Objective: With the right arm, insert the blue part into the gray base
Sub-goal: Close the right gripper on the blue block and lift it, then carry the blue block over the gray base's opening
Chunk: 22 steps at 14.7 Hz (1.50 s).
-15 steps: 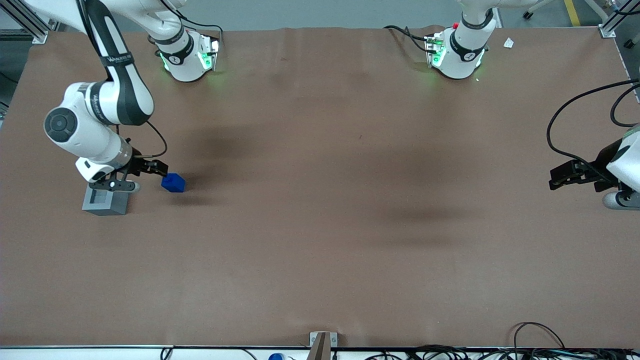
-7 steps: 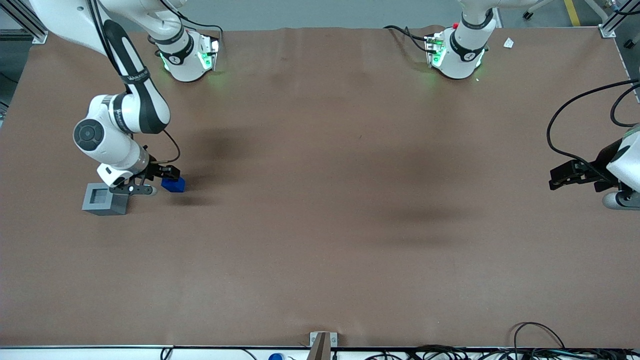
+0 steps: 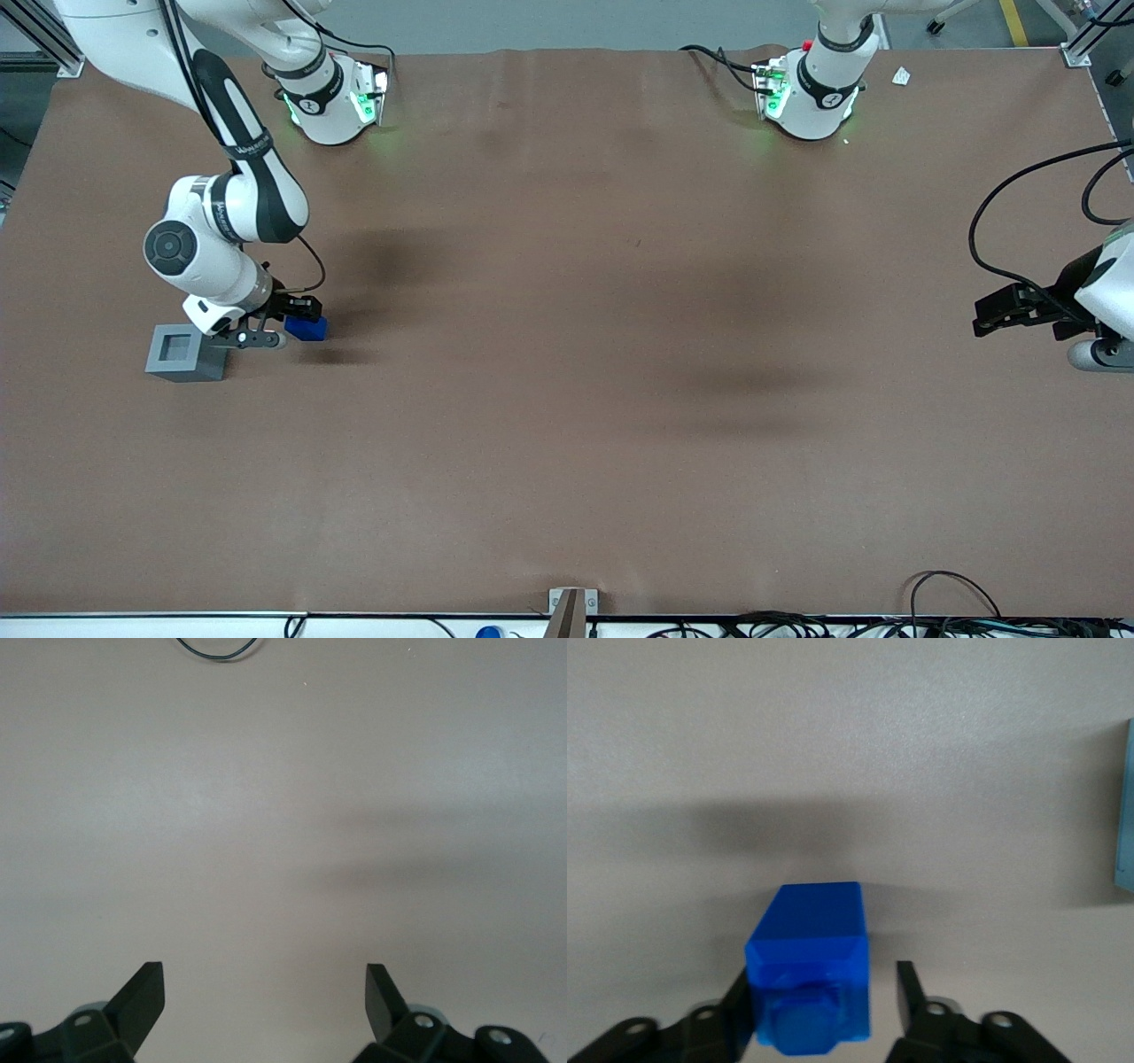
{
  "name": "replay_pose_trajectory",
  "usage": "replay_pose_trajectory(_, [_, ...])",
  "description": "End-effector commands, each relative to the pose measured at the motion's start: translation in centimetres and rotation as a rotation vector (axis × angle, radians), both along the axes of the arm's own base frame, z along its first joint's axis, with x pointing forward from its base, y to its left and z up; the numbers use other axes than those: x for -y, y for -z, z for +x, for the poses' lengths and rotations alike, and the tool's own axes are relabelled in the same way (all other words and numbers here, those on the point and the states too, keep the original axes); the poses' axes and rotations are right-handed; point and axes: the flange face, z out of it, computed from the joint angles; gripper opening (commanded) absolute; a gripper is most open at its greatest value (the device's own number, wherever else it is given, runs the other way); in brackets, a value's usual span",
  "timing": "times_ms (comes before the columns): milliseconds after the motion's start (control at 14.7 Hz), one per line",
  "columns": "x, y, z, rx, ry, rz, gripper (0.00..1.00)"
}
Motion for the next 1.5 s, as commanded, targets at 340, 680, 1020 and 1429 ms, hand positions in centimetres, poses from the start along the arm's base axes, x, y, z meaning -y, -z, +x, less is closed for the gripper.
replay_pose_trajectory(340, [1.0, -1.2, 0.4, 0.025, 0.037, 0.007, 0.10])
replay_pose_trajectory(680, [5.4, -4.7, 3.0, -0.015, 0.103, 0.012, 0.08])
replay_pose_trajectory(1020, [11.2, -10.6, 5.6, -0.082, 0.052, 0.042, 0.08])
replay_pose_trajectory(1429, [16.6, -11.8, 5.6, -0.048, -0.006, 0.046, 0.07])
